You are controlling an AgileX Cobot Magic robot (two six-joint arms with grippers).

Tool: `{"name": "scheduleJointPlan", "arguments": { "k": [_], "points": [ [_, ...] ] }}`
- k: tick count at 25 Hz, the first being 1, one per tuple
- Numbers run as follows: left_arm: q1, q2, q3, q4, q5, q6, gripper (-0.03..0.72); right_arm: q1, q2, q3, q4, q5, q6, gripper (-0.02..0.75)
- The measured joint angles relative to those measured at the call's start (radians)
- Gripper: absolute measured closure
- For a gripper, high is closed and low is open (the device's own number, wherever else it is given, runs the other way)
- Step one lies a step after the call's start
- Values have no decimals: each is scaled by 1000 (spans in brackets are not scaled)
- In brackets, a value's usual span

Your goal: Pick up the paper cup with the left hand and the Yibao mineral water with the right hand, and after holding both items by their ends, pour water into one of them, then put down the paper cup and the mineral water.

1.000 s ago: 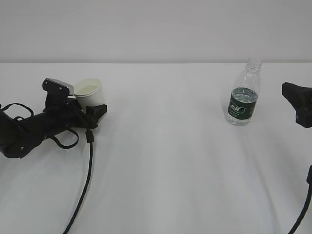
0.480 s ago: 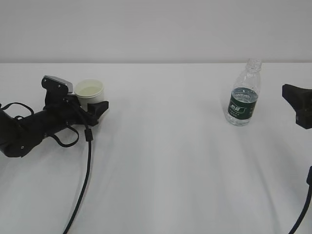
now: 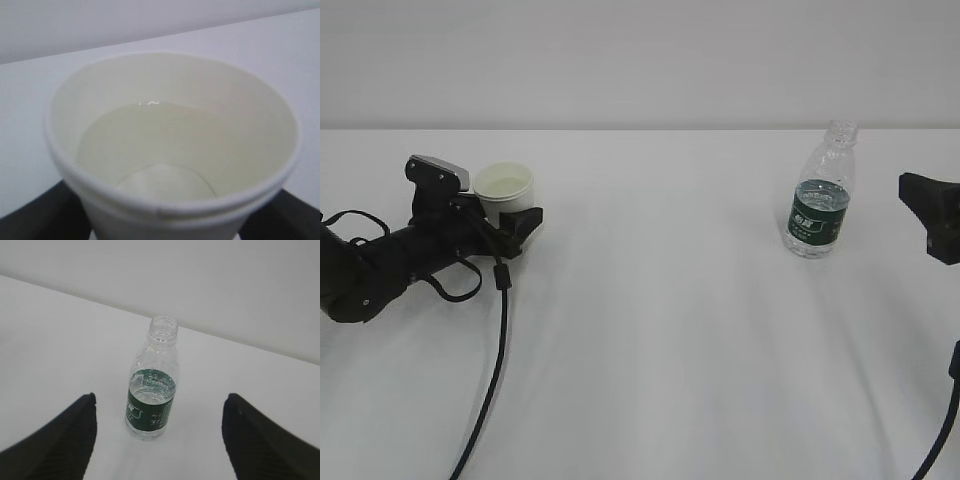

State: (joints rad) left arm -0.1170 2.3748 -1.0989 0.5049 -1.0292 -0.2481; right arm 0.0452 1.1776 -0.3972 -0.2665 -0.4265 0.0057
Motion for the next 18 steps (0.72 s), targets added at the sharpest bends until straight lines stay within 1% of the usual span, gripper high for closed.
{"name": "scheduleJointPlan", "arguments": {
  "k": [18],
  "points": [
    [20,-40,86,-9,-7,0,118,0,0,0,0,2,8,147]
  ]
}}
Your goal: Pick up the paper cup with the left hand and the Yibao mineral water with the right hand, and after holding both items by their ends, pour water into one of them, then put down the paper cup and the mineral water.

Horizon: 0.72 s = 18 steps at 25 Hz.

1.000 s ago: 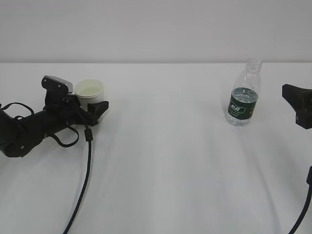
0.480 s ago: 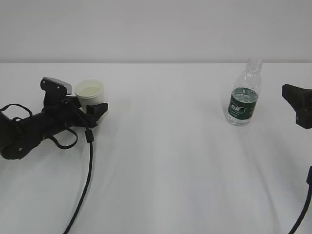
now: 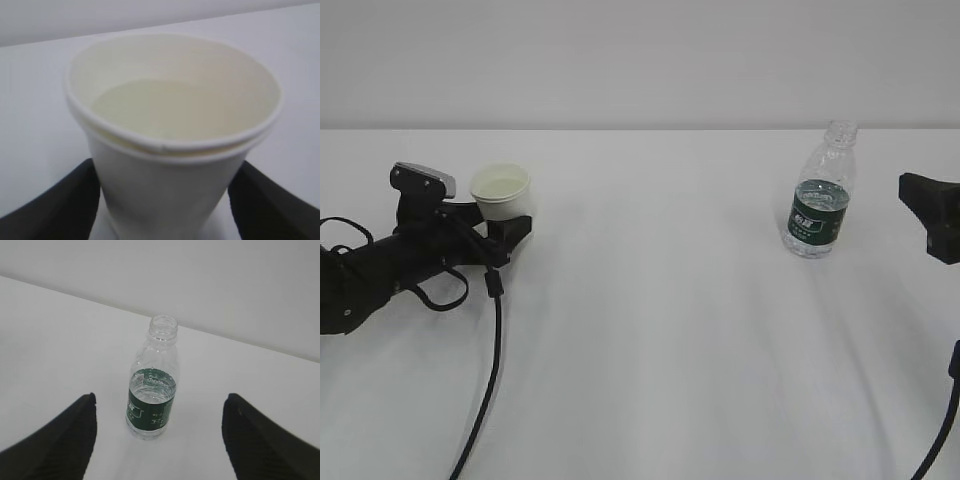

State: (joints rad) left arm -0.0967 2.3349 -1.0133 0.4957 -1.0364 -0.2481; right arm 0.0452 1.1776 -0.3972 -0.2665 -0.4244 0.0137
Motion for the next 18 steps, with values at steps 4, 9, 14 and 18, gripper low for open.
{"name": "scheduleJointPlan", "arguments": {
  "k": [4,9,14,18],
  "points": [
    [6,0,6,0,0,0,118,0,0,0,-11,0,8,147],
    [20,-10,10,8,0,0,116,0,0,0,-23,0,17,148],
    [38,-19,10,29,0,0,78,0,0,0,-23,0,18,147],
    [40,-19,10,47,0,0,73,0,0,0,-25,0,19,147]
  ]
}}
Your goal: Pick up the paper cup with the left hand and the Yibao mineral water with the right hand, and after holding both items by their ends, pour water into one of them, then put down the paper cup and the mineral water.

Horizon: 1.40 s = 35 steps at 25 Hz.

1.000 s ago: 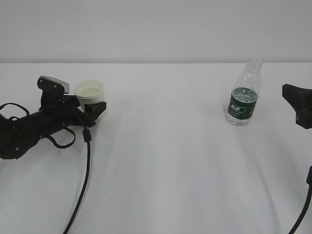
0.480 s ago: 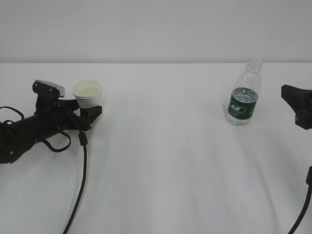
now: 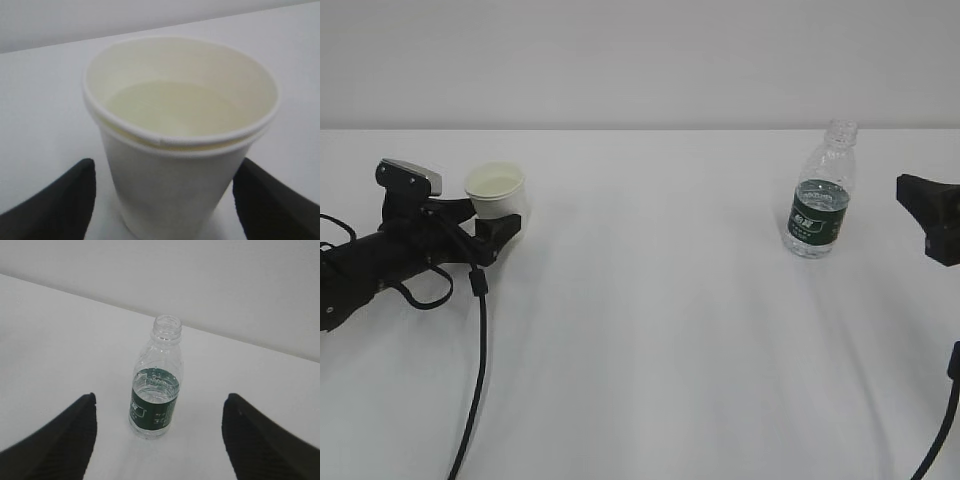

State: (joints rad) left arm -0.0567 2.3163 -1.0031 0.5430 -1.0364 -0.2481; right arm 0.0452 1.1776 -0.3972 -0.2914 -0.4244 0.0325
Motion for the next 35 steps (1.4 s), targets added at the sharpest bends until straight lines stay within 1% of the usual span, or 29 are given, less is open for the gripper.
{"name": "scheduleJointPlan", "arguments": {
  "k": [7,20,35],
  "points": [
    [2,-16,6,26,9,0,73,0,0,0,-1,0,2,148],
    [5,-53,19,33,61,-13,74,0,0,0,-2,0,2,148],
    [7,-140,98,33,107,-13,94,0,0,0,-10,0,19,148]
  ]
}}
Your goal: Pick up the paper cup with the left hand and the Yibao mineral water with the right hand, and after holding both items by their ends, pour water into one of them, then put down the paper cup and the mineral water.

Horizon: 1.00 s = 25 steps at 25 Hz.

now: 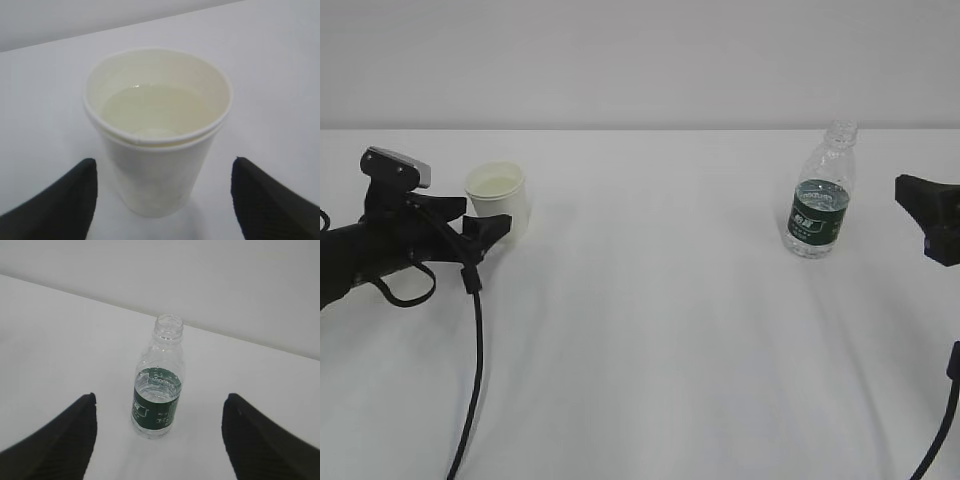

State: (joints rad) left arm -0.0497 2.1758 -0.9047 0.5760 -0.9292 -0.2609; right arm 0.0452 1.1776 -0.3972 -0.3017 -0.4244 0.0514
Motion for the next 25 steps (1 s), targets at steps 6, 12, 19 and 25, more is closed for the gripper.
{"name": "scheduleJointPlan", "arguments": {
  "k": [6,12,19,25],
  "points": [
    [13,-43,21,0,4,0,95,0,0,0,-2,0,4,148],
    [21,-97,21,0,48,0,95,0,0,0,-4,0,6,148],
    [26,-163,21,10,83,-9,95,0,0,0,-4,0,6,148],
    [26,-220,22,16,122,-19,95,0,0,0,-4,0,6,148]
  ]
}}
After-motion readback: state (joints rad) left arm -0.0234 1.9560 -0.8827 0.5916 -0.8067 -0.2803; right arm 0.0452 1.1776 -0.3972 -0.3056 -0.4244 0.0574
